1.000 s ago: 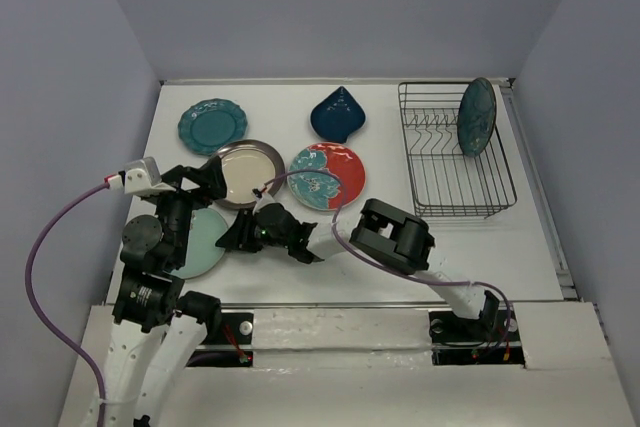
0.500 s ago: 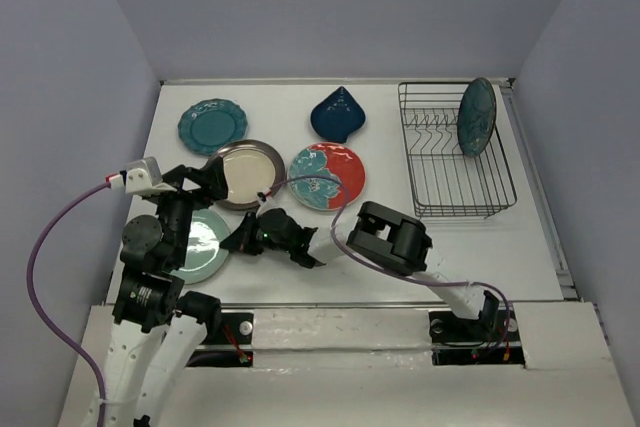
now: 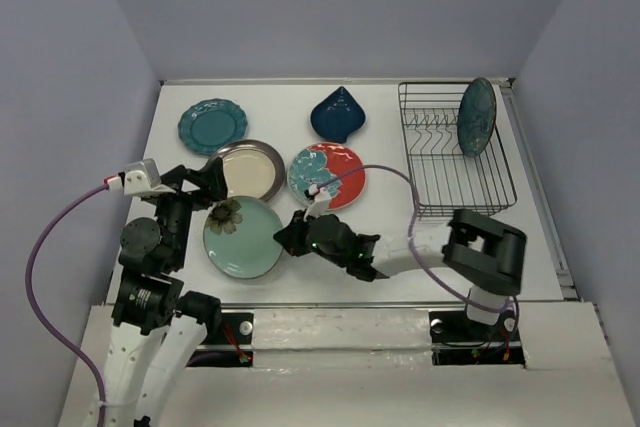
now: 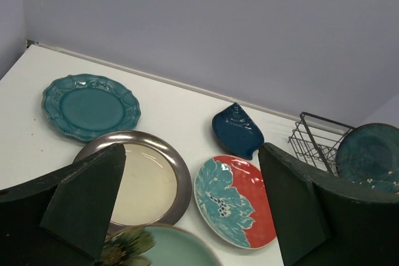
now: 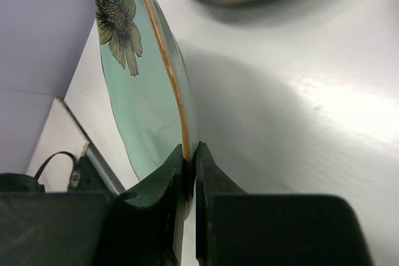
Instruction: Load the plates into the dish rack
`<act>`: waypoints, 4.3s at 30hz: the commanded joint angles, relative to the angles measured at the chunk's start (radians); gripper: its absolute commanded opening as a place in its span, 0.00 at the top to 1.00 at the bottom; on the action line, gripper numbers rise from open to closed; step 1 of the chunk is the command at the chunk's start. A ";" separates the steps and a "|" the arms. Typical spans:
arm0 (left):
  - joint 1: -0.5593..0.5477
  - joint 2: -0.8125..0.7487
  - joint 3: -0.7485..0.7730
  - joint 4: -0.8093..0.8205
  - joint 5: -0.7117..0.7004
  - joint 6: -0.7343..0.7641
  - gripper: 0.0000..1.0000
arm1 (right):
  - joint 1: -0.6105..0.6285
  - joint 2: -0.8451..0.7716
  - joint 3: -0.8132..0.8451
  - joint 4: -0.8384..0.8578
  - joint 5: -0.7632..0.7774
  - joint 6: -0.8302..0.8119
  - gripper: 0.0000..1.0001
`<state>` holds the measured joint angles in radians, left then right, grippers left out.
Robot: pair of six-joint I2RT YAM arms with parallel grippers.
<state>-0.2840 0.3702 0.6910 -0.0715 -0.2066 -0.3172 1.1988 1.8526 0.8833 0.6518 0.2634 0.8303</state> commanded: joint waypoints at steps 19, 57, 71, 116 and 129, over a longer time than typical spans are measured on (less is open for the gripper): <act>-0.070 -0.114 0.030 0.059 0.019 0.021 0.01 | -0.749 -0.698 0.203 -0.328 0.560 -1.091 0.93; -0.162 -0.128 0.038 0.055 0.012 0.043 0.01 | -1.030 -0.397 0.312 -0.162 0.459 -1.329 0.93; -0.161 -0.128 0.038 0.056 0.010 0.044 0.01 | -1.078 -0.309 0.255 -0.150 0.399 -1.314 0.93; -0.150 -0.028 0.027 0.058 0.022 0.040 0.01 | -0.627 -0.387 0.132 -0.666 0.136 -0.126 0.25; -0.146 -0.056 0.027 0.062 0.038 0.030 0.01 | -0.433 -0.282 -0.038 -0.666 0.303 0.393 0.32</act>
<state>-0.4366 0.3363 0.6910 -0.0635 -0.1791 -0.2916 0.7601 1.5352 0.8722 -0.0360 0.4885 0.9874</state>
